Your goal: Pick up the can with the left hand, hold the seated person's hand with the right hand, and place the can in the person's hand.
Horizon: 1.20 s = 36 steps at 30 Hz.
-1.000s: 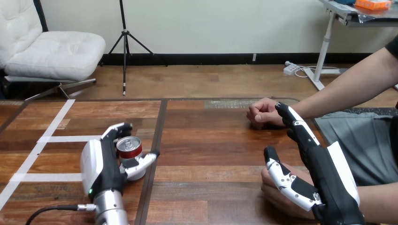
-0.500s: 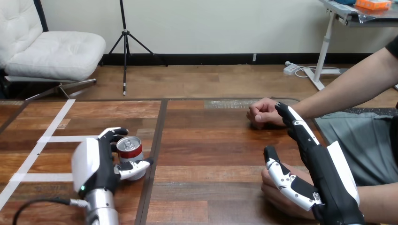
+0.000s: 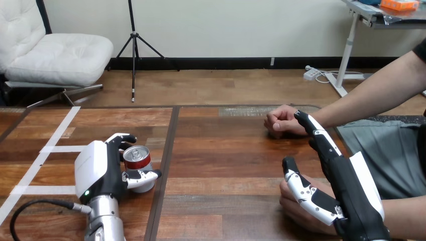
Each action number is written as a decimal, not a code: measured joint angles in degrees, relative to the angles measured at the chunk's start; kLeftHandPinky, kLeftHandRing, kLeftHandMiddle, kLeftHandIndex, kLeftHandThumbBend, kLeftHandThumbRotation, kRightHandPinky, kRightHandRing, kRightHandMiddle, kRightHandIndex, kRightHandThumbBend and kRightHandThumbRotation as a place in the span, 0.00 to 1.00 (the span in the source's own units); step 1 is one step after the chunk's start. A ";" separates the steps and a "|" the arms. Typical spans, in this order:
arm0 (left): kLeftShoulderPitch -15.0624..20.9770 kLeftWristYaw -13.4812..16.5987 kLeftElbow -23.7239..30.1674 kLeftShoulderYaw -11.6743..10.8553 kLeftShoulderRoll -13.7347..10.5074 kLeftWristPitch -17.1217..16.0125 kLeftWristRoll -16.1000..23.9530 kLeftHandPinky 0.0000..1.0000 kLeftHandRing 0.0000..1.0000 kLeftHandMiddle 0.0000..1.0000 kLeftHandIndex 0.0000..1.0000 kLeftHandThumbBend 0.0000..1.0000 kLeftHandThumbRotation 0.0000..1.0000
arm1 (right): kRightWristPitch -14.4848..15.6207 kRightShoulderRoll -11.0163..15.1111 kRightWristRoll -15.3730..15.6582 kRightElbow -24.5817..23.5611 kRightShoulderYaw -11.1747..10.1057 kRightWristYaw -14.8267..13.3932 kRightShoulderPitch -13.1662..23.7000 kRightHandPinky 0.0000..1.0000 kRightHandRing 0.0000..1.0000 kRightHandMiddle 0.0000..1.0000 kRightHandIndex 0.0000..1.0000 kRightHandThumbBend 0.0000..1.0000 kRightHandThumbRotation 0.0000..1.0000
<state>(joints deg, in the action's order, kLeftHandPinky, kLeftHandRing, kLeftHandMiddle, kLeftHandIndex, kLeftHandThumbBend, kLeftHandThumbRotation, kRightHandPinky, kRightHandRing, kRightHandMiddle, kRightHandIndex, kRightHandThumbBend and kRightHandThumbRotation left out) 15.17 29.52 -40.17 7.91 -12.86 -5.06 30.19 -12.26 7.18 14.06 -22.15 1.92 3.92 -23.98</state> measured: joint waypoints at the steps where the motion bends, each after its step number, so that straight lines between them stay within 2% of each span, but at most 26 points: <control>1: -0.09 -0.16 0.41 0.09 -0.06 0.18 0.02 0.53 0.61 0.66 0.67 0.91 0.00 | 0.00 0.00 0.00 0.00 0.00 0.00 0.01 0.98 0.98 0.96 0.94 0.16 0.23; 10: -0.36 -0.44 1.96 0.50 -0.10 0.83 0.30 0.50 0.58 0.62 0.62 0.90 0.00 | 0.00 0.02 0.02 0.00 0.00 0.00 0.07 0.98 0.98 0.96 0.93 0.16 0.22; 36: -0.35 -0.81 1.95 0.50 -0.09 1.03 -0.12 0.43 0.47 0.51 0.55 0.75 0.00 | -0.03 0.00 0.15 0.00 0.03 -0.01 0.20 0.96 0.97 0.95 0.93 0.15 0.23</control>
<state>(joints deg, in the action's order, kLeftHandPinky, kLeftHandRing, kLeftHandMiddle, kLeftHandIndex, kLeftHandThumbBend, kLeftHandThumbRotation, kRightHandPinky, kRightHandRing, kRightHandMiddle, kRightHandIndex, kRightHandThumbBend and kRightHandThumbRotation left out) 14.82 28.72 -38.22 8.41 -12.95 -4.02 30.07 -12.28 7.18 14.20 -22.15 1.95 3.91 -23.79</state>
